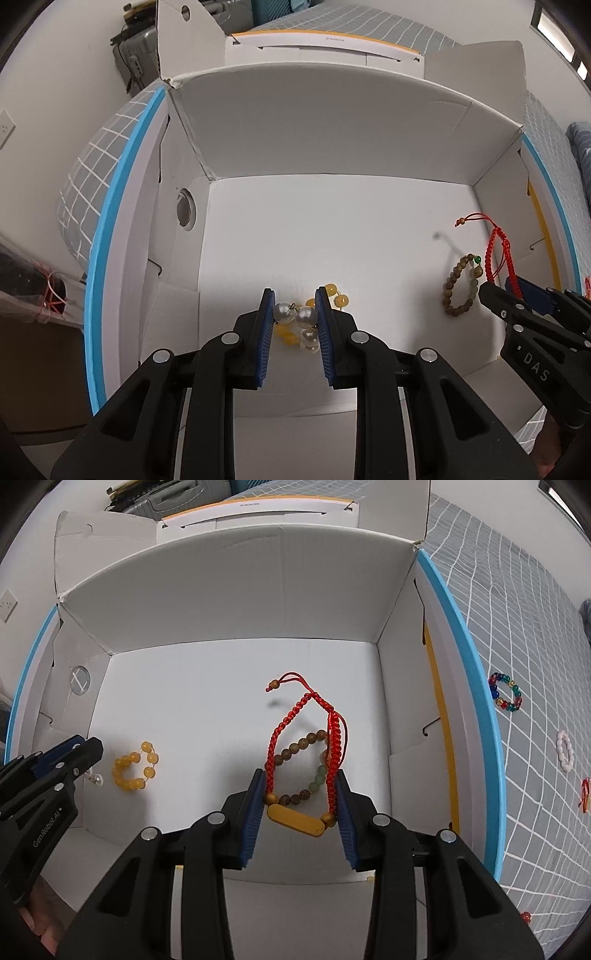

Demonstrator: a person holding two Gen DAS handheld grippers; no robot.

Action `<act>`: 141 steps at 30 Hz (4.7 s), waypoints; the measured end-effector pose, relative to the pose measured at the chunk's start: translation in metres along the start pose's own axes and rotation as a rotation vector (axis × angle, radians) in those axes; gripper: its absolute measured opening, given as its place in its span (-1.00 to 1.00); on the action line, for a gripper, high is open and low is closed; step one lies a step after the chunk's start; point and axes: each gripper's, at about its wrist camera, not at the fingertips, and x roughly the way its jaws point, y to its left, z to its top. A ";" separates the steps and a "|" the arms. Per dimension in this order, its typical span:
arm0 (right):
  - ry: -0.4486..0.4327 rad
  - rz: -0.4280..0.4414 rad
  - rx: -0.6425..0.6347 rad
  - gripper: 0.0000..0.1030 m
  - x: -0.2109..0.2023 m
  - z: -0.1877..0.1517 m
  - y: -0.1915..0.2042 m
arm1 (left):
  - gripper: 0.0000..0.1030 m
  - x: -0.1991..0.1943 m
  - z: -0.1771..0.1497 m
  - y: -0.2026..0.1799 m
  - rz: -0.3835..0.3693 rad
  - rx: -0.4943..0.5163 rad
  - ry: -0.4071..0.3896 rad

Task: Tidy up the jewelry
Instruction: 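Open both tools to drop the earrings and string bracelet into the box, then move both tools back over the bed toward the multicolour and red bead bracelets, then grasp the multicolour glass bead bracelet with the left tool while the right tool grasps the red bead bracelet, then lift both bead bracelets and carry them over the white box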

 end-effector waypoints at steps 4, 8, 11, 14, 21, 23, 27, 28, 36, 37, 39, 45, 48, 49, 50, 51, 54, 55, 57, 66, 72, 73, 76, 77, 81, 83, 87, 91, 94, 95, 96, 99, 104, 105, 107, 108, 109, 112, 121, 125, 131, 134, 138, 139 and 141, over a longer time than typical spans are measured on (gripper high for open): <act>-0.013 0.005 -0.010 -0.28 -0.001 0.004 -0.002 | -0.50 -0.003 -0.001 0.002 0.005 -0.006 -0.013; -0.028 0.017 -0.018 -0.05 -0.007 -0.001 -0.001 | -0.21 -0.010 -0.002 0.002 0.014 -0.011 -0.036; -0.059 0.011 -0.034 0.17 -0.015 -0.002 0.003 | 0.04 -0.020 -0.004 0.005 0.026 -0.017 -0.063; -0.097 0.010 -0.037 0.38 -0.027 -0.005 0.009 | 0.44 -0.030 -0.005 0.008 0.036 -0.020 -0.097; -0.196 -0.021 -0.046 0.72 -0.057 -0.012 0.012 | 0.71 -0.048 -0.007 0.012 0.045 -0.036 -0.153; -0.226 -0.025 -0.039 0.79 -0.066 -0.014 0.009 | 0.75 -0.052 -0.009 0.010 0.048 -0.031 -0.167; -0.257 -0.023 -0.028 0.84 -0.076 -0.018 0.003 | 0.84 -0.059 -0.009 0.001 0.063 -0.013 -0.201; -0.268 -0.029 -0.023 0.85 -0.079 -0.021 0.000 | 0.85 -0.060 -0.010 0.000 0.064 -0.009 -0.207; -0.330 -0.028 0.014 0.85 -0.108 -0.042 -0.033 | 0.89 -0.079 -0.014 -0.028 0.049 0.029 -0.270; -0.335 -0.027 0.024 0.85 -0.112 -0.045 -0.038 | 0.89 -0.082 -0.015 -0.035 0.042 0.037 -0.281; -0.350 -0.040 0.050 0.85 -0.122 -0.054 -0.054 | 0.89 -0.085 -0.015 -0.047 0.022 0.050 -0.291; -0.378 -0.082 0.133 0.85 -0.144 -0.079 -0.102 | 0.89 -0.096 -0.018 -0.098 -0.041 0.119 -0.320; -0.393 -0.111 0.187 0.85 -0.155 -0.095 -0.133 | 0.89 -0.102 -0.018 -0.125 -0.068 0.156 -0.333; -0.396 -0.119 0.200 0.85 -0.157 -0.099 -0.140 | 0.89 -0.105 -0.020 -0.134 -0.076 0.167 -0.338; -0.398 -0.127 0.214 0.85 -0.159 -0.104 -0.149 | 0.89 -0.108 -0.020 -0.146 -0.089 0.182 -0.344; -0.400 -0.134 0.231 0.85 -0.161 -0.109 -0.158 | 0.89 -0.110 -0.021 -0.156 -0.096 0.194 -0.347; -0.402 -0.165 0.278 0.85 -0.165 -0.129 -0.188 | 0.89 -0.114 -0.025 -0.187 -0.121 0.229 -0.352; -0.401 -0.176 0.297 0.85 -0.166 -0.136 -0.199 | 0.89 -0.115 -0.026 -0.198 -0.133 0.241 -0.354; -0.398 -0.195 0.326 0.85 -0.167 -0.148 -0.216 | 0.89 -0.115 -0.025 -0.218 -0.154 0.266 -0.352; -0.349 -0.235 0.455 0.85 -0.145 -0.200 -0.291 | 0.89 -0.090 -0.008 -0.312 -0.212 0.343 -0.302; -0.305 -0.336 0.475 0.85 -0.115 -0.237 -0.313 | 0.89 -0.050 0.008 -0.362 -0.220 0.356 -0.244; -0.295 -0.353 0.467 0.85 -0.109 -0.242 -0.314 | 0.89 -0.043 0.010 -0.367 -0.222 0.357 -0.234; -0.271 -0.342 0.466 0.85 -0.094 -0.257 -0.317 | 0.89 -0.017 0.020 -0.388 -0.202 0.361 -0.210; -0.266 -0.331 0.470 0.85 -0.089 -0.262 -0.319 | 0.89 -0.007 0.024 -0.396 -0.191 0.367 -0.202; -0.244 -0.291 0.487 0.85 -0.074 -0.276 -0.325 | 0.89 0.025 0.040 -0.412 -0.171 0.360 -0.185; -0.229 -0.265 0.495 0.85 -0.066 -0.283 -0.326 | 0.89 0.040 0.050 -0.416 -0.171 0.340 -0.162; -0.194 -0.216 0.500 0.85 -0.051 -0.291 -0.329 | 0.88 0.074 0.065 -0.423 -0.161 0.312 -0.129; -0.185 -0.206 0.498 0.85 -0.040 -0.294 -0.328 | 0.88 0.092 0.072 -0.427 -0.148 0.299 -0.126; -0.196 -0.200 0.499 0.85 -0.042 -0.296 -0.327 | 0.88 0.104 0.076 -0.429 -0.139 0.297 -0.121; -0.197 -0.199 0.497 0.85 -0.041 -0.296 -0.327 | 0.88 0.109 0.076 -0.430 -0.138 0.297 -0.115; -0.200 -0.198 0.495 0.85 -0.041 -0.297 -0.327 | 0.88 0.112 0.077 -0.430 -0.139 0.298 -0.110; -0.202 -0.198 0.488 0.85 -0.039 -0.296 -0.328 | 0.87 0.123 0.079 -0.429 -0.139 0.292 -0.092; -0.192 -0.224 0.469 0.74 -0.038 -0.297 -0.326 | 0.66 0.127 0.079 -0.429 -0.134 0.295 -0.103; -0.191 -0.225 0.468 0.73 -0.038 -0.298 -0.326 | 0.53 0.127 0.079 -0.429 -0.136 0.292 -0.104; -0.190 -0.228 0.460 0.67 -0.038 -0.298 -0.326 | 0.32 0.125 0.079 -0.428 -0.138 0.289 -0.102; -0.190 -0.231 0.459 0.65 -0.039 -0.298 -0.326 | 0.20 0.123 0.078 -0.429 -0.140 0.291 -0.101; -0.189 -0.234 0.460 0.58 -0.039 -0.298 -0.327 | 0.09 0.122 0.077 -0.430 -0.141 0.293 -0.099; -0.186 -0.247 0.461 0.29 -0.041 -0.299 -0.327 | -0.17 0.119 0.074 -0.430 -0.143 0.304 -0.098; -0.180 -0.284 0.478 -0.71 -0.046 -0.298 -0.328 | -0.64 0.110 0.067 -0.430 -0.111 0.360 -0.114; -0.181 -0.282 0.480 -0.72 -0.048 -0.298 -0.328 | -0.64 0.108 0.065 -0.429 -0.115 0.356 -0.113; -0.186 -0.274 0.490 -0.73 -0.051 -0.298 -0.327 | -0.64 0.105 0.066 -0.425 -0.119 0.352 -0.109; -0.193 -0.267 0.494 -0.75 -0.054 -0.297 -0.326 | -0.64 0.103 0.067 -0.422 -0.125 0.352 -0.103; -0.209 -0.271 0.482 -0.75 -0.060 -0.295 -0.323 | -0.64 0.093 0.064 -0.421 -0.137 0.355 -0.104; -0.215 -0.269 0.483 -0.75 -0.062 -0.295 -0.322 | -0.82 0.090 0.064 -0.420 -0.138 0.357 -0.108; -0.225 -0.267 0.481 -0.75 -0.065 -0.293 -0.320 | -0.83 0.085 0.064 -0.419 -0.146 0.359 -0.106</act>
